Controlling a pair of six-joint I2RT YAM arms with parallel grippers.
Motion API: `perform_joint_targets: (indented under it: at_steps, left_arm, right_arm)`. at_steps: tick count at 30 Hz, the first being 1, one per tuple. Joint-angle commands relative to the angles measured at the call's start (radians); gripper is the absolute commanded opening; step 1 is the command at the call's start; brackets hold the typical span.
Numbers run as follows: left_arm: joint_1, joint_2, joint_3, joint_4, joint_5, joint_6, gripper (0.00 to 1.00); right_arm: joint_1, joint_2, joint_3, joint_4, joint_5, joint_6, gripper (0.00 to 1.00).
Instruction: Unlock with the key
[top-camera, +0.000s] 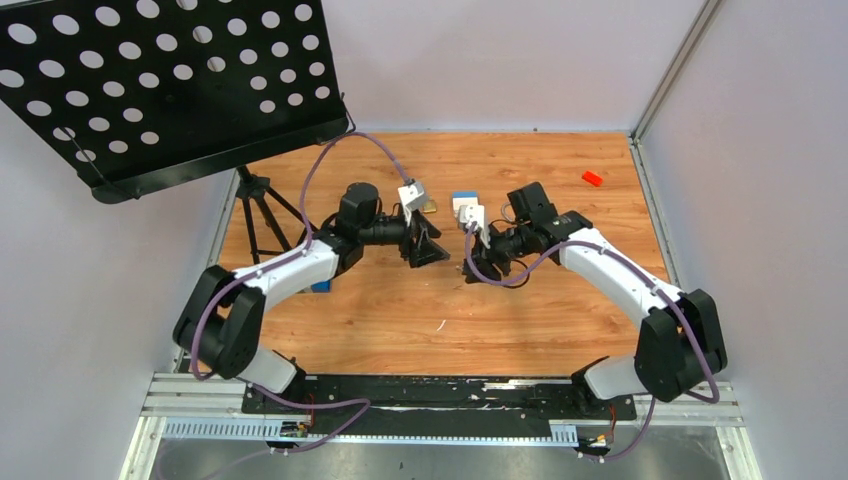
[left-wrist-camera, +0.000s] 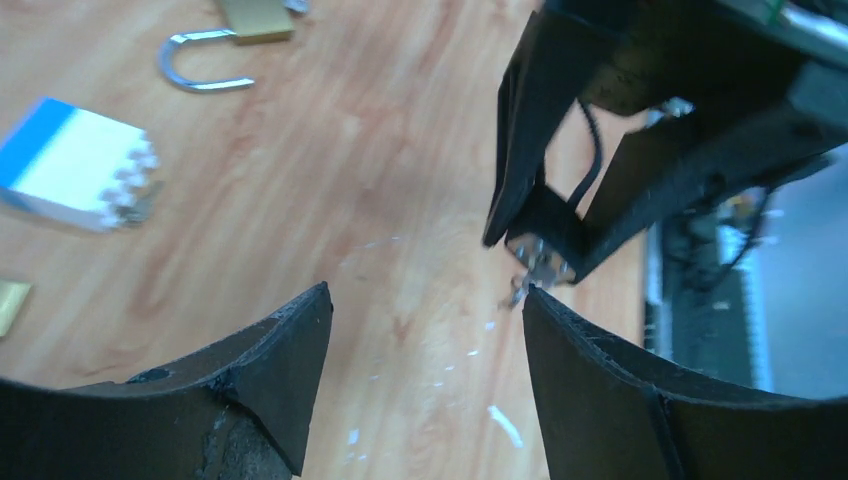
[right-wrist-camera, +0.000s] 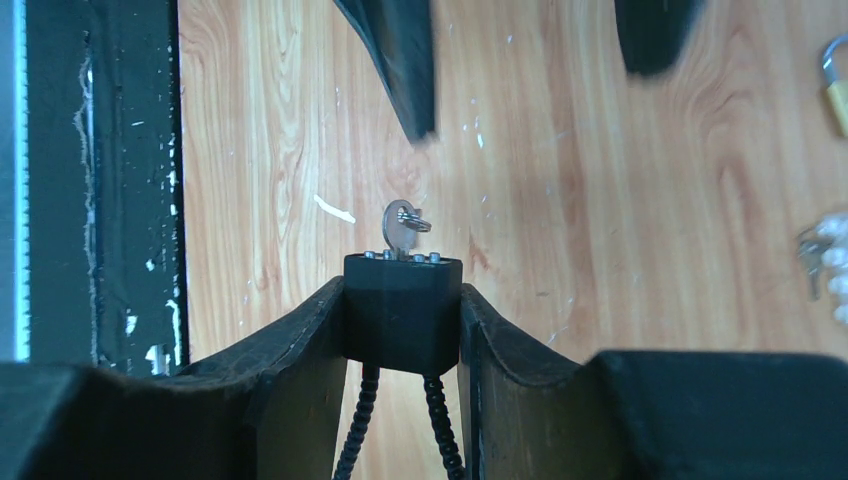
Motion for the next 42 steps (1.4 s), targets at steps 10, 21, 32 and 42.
perform_joint_targets:
  at_steps: [10,21,32,42]
  left_arm:
    - [0.007,0.255,0.062,0.535,0.316,-0.857,0.73]
    - [0.006,0.391,0.034,0.787,0.315,-1.070,0.59]
    - [-0.008,0.363,0.025,0.578,0.289,-0.904,0.58]
    - [-0.039,0.368,0.056,0.558,0.279,-0.902,0.41]
  right_arm:
    - [0.118,-0.092,-0.039,0.169,0.216,0.016,0.00]
    - [0.128,-0.095,-0.047,0.191,0.239,0.030,0.00]
    - [0.128,-0.086,-0.040,0.198,0.268,0.039,0.00]
    - [0.128,-0.075,-0.037,0.200,0.272,0.046,0.00]
